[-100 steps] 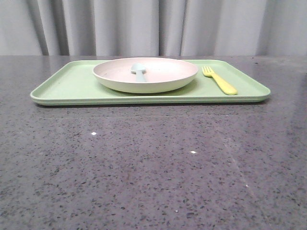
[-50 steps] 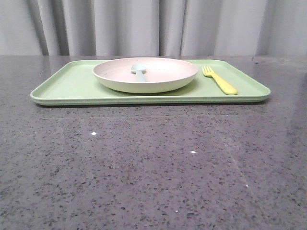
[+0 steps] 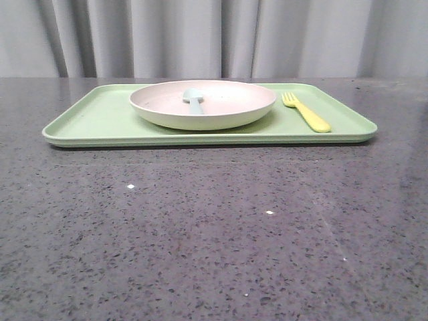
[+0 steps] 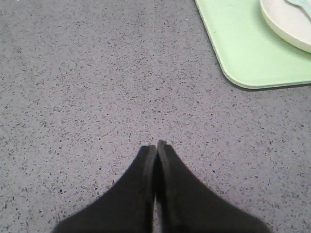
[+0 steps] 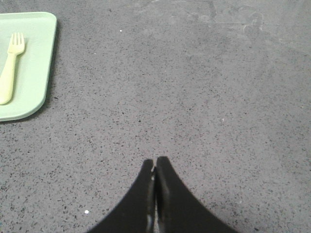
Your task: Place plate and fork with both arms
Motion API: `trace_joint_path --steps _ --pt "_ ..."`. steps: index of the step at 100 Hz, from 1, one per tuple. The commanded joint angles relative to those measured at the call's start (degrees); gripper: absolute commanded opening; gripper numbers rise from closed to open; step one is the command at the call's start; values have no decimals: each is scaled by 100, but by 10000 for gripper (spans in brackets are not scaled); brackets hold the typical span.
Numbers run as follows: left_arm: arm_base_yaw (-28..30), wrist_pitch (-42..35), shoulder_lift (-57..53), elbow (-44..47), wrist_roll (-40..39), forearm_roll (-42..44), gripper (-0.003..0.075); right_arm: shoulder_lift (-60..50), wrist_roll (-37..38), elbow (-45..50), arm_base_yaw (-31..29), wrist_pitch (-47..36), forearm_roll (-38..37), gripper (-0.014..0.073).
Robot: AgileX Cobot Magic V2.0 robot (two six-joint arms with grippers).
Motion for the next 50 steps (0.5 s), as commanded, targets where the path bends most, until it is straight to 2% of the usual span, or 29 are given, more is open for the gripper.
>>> trace_joint_path --steps 1,26,50 --pt "3 -399 32 -147 -69 -61 -20 33 0 -137 -31 -400 -166 -118" --pt "3 -526 32 -147 -69 12 -20 33 0 -137 -31 -400 -166 -118" --pt "3 -2169 -88 241 -69 206 -20 33 0 -137 -31 -400 -166 -118"
